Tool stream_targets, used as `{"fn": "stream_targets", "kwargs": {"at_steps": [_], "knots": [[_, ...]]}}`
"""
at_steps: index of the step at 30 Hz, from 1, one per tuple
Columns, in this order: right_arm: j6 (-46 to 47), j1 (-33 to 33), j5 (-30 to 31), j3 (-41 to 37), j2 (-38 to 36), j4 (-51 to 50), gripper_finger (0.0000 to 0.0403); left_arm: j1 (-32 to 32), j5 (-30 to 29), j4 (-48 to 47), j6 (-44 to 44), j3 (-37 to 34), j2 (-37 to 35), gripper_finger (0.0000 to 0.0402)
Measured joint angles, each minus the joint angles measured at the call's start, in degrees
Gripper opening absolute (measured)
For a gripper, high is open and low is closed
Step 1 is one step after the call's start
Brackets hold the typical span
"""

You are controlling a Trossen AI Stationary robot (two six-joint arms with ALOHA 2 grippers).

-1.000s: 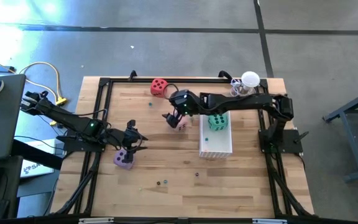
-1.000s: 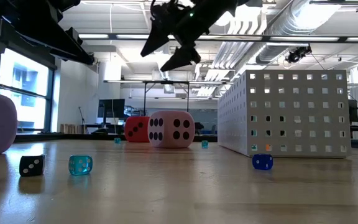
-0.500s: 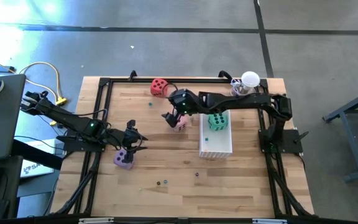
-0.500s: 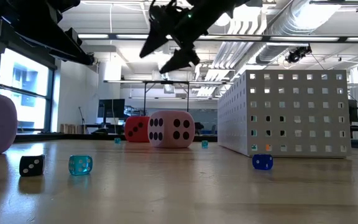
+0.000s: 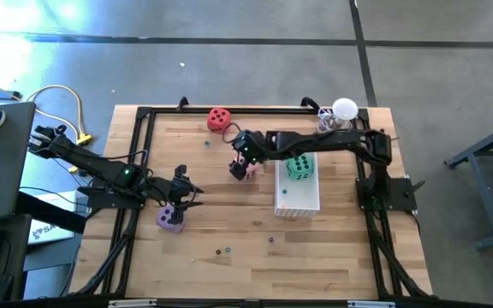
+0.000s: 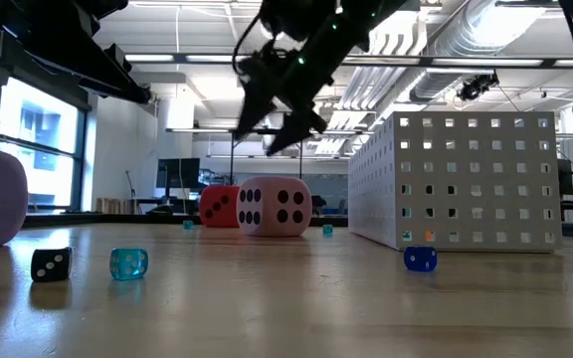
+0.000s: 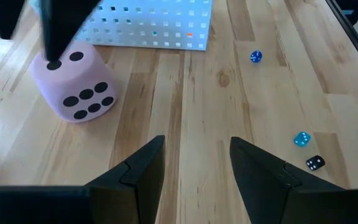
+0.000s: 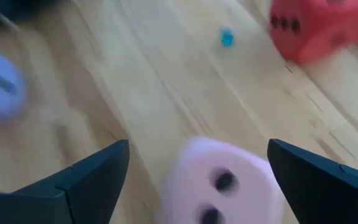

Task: Pick & Place Dice
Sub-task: Put the pink die into the white bin

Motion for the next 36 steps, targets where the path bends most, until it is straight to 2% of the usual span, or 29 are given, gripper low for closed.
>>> {"fn": "stream_targets", "kwargs": {"at_steps": [22,31,36], "knots": [[-1.1,0.0,0.1,0.1,3.9,-0.7,0.0377,0.0,0.2,-0.8,0.0,0.0,0.0,0.0174],[-2.5,0.2,4.0,0.0,4.7,-0.4,0.0377,0.0,0.2,-0.9,0.0,0.0,0.0,0.0174],[-0.1,0.4,5.5,0.0,4.7,-0.7,0.0374,0.0,0.2,-1.1,0.0,0.0,0.0,0.0174]]}}
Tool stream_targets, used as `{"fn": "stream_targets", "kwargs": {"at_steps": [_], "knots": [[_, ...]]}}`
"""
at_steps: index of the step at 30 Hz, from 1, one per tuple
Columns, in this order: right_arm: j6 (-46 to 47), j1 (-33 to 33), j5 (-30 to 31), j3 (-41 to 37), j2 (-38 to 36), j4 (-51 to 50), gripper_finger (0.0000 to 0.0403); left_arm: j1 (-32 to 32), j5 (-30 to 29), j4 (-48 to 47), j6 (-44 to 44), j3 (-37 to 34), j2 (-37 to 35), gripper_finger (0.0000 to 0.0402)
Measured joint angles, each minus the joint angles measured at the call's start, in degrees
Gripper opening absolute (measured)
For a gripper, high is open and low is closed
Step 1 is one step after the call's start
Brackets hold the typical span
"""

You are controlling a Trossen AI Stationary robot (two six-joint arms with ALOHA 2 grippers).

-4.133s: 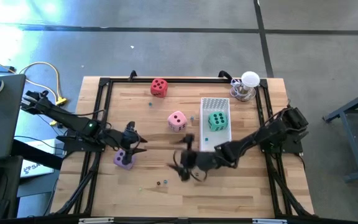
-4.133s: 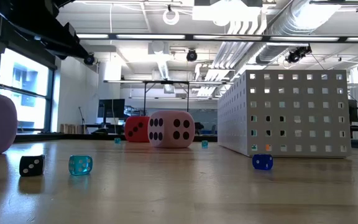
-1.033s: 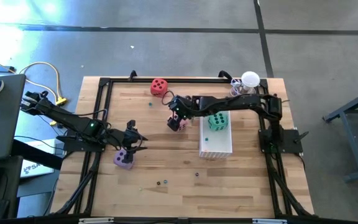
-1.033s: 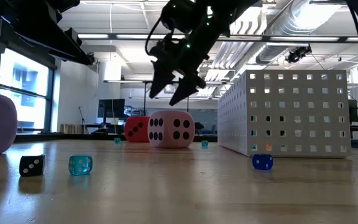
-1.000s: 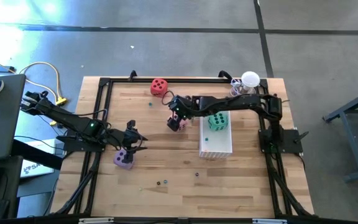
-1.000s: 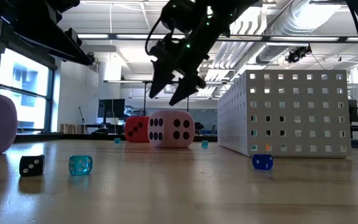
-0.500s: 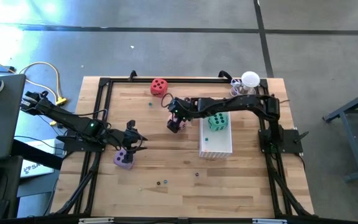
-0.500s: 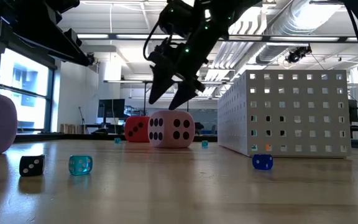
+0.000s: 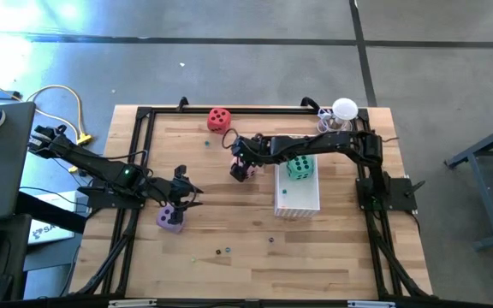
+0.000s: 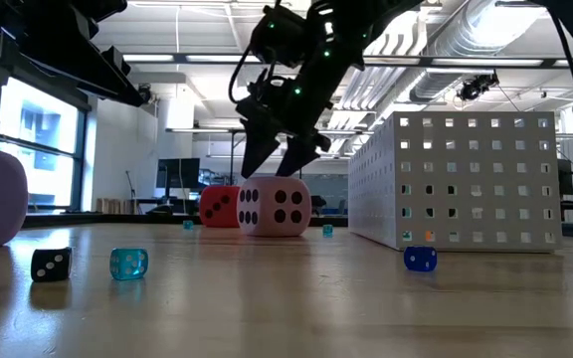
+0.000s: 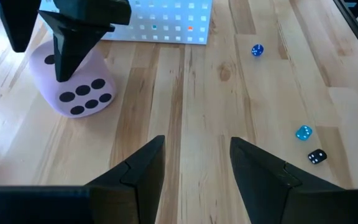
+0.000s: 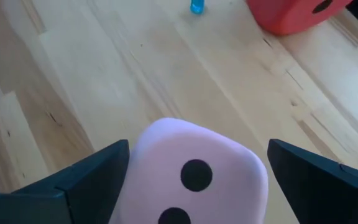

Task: Pick & Place Dice
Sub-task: Put the pink die into the white bin

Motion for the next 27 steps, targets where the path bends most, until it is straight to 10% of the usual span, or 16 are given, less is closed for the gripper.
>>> {"fn": "stream_targets", "kwargs": {"at_steps": [27], "knots": [[7.6,1.7,-1.6,0.2,1.0,-5.5,0.0369,0.0,0.0,0.1,-0.5,0.0,0.0,0.0174]]}}
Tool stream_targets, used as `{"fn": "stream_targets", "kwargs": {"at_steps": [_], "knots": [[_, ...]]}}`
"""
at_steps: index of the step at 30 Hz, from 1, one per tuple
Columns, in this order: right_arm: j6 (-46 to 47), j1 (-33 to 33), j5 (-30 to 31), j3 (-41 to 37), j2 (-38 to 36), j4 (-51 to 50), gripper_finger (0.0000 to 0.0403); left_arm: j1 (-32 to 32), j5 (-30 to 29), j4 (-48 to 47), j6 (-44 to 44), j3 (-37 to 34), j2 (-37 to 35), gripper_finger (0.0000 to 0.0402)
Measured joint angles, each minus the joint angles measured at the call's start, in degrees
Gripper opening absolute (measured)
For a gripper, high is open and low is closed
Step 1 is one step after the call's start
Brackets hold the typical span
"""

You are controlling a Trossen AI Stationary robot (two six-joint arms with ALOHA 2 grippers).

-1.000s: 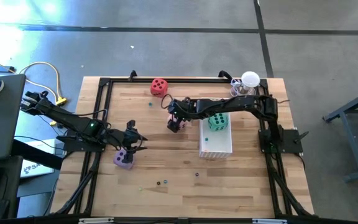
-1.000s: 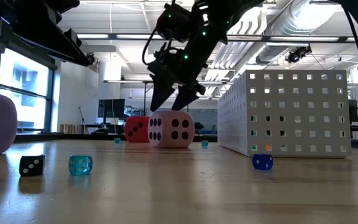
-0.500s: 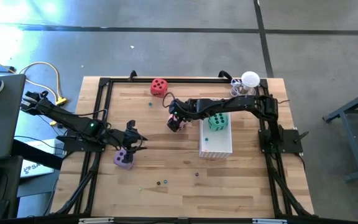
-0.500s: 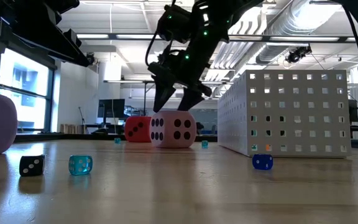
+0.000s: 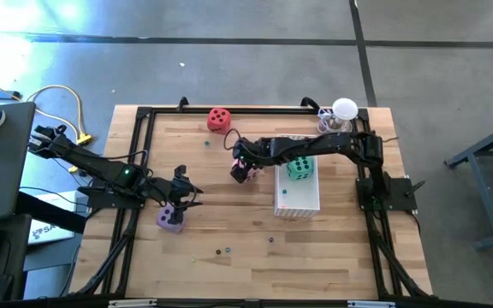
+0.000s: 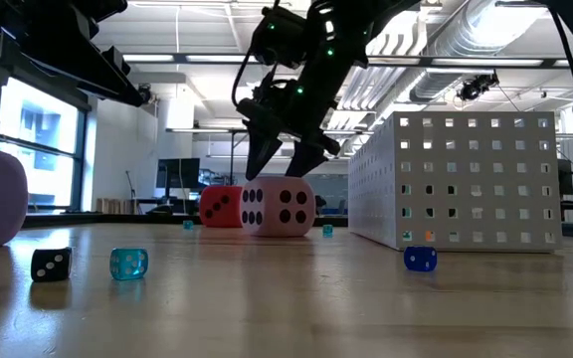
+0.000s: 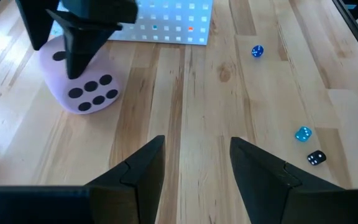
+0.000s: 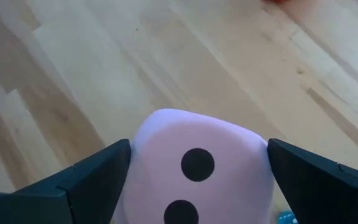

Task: Pick & Place Dice
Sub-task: Put the pink die into the white bin

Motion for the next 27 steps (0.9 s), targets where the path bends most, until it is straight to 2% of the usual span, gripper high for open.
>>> {"fn": "stream_targets", "kwargs": {"at_steps": [18,21,27], "knots": [[-0.6,0.8,-3.1,0.2,3.2,-0.1,0.0364,0.0,0.0,0.0,0.0,0.0,0.0,0.0174],[-0.6,0.8,-4.1,0.2,3.2,-0.1,0.0342,0.0,0.0,0.0,0.0,0.0,0.0,0.0174],[-0.6,0.8,-4.3,0.2,3.2,-0.2,0.0266,0.0,0.0,0.0,0.0,0.0,0.0,0.0174]]}}
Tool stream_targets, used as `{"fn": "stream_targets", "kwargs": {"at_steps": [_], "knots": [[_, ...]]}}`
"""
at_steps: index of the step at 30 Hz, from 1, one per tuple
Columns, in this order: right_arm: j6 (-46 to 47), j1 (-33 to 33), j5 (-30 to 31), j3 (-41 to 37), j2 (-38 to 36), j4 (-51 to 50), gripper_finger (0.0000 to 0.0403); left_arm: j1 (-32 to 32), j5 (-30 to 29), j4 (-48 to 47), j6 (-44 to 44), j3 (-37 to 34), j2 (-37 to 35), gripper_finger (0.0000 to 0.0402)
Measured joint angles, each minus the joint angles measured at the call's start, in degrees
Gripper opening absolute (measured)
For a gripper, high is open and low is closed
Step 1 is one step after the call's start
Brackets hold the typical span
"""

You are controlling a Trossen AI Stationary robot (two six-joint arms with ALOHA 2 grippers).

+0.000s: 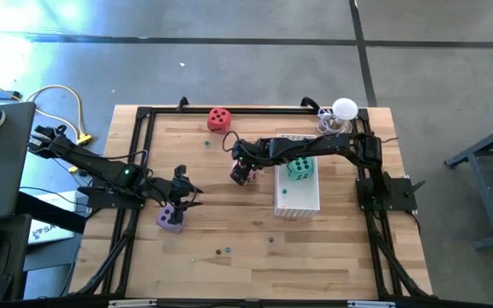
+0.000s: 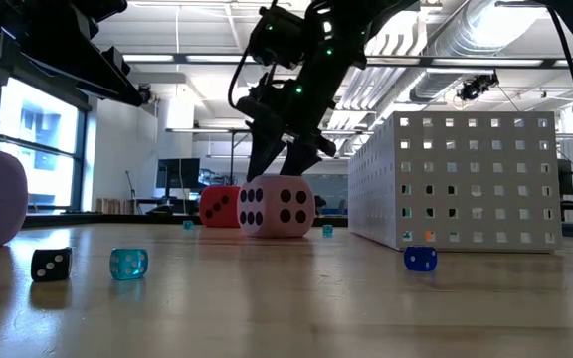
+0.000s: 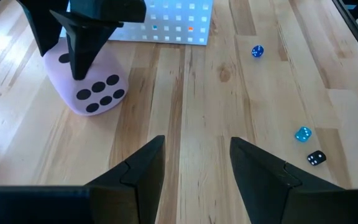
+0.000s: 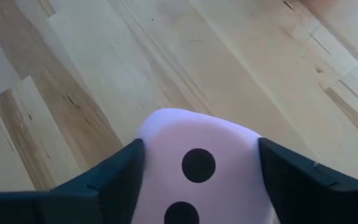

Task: Pick & Place Dice
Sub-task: Put the pink die into the white bin

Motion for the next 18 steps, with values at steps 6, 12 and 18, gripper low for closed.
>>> {"fn": "stream_targets", "kwargs": {"at_steps": [6,12,18], "knots": [[0.2,0.0,0.1,0.0,0.0,0.4,0.0215,0.0,0.0,0.0,0.0,0.0,0.0,0.0174],[0.1,0.0,0.6,0.0,0.0,0.4,0.0175,0.0,0.0,0.0,0.0,0.0,0.0,0.0174],[-1.0,0.0,1.4,0.0,0.0,1.6,0.0179,0.0,0.0,0.0,0.0,0.0,0.0,0.0174]]}}
